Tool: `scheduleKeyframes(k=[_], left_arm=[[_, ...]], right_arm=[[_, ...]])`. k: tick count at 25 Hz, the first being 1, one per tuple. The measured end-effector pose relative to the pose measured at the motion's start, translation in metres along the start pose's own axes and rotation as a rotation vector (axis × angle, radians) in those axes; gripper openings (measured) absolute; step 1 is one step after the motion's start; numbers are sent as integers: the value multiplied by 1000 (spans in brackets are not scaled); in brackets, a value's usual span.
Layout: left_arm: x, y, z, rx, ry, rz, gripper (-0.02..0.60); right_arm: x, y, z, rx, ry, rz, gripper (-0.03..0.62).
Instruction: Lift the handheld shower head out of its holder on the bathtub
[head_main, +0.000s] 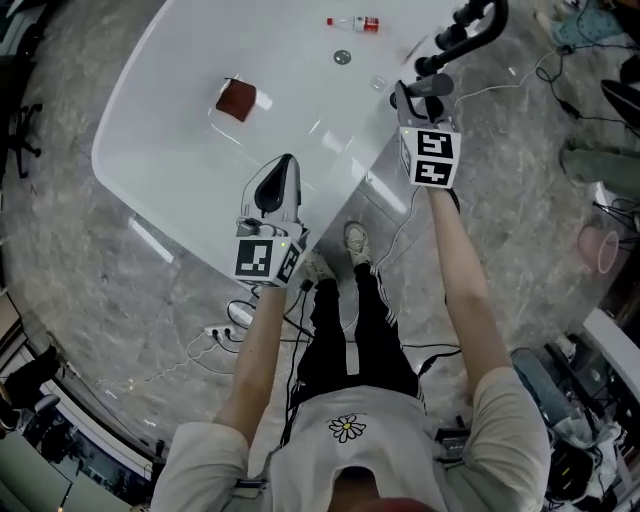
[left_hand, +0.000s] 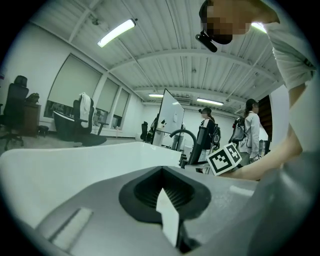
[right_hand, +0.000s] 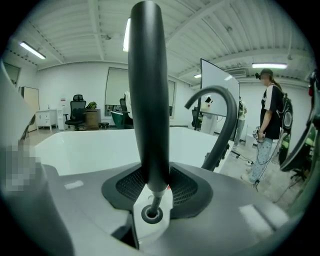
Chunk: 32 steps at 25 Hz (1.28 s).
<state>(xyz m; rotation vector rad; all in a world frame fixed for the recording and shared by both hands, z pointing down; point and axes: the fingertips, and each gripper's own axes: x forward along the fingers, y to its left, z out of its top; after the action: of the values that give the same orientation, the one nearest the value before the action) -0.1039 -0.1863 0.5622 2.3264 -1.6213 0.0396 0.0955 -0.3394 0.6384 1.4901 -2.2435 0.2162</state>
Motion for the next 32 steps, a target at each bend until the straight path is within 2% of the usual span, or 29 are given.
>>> scheduleKeyframes(k=[7, 11, 14, 19, 25, 32], left_arm=[[-38, -22, 99, 48, -140, 10, 0], [-65, -40, 160, 108, -228, 28, 0], [-84, -55, 203, 133, -274, 34, 0], [-120, -86, 277, 175, -347, -4, 0], [-162, -111, 338, 225, -431, 17, 0], [-203, -122, 368, 206, -499, 34, 0]], right_arm=[[-76, -10, 129, -17, -162, -14, 155], [-132, -11, 211, -45, -278, -22, 155], [-176, -6, 255, -68, -327, -16, 155], [-260, 14, 321, -61, -434, 8, 155], [-342, 39, 369, -23, -546, 47, 155], [-400, 80, 368, 19, -598, 98, 155]])
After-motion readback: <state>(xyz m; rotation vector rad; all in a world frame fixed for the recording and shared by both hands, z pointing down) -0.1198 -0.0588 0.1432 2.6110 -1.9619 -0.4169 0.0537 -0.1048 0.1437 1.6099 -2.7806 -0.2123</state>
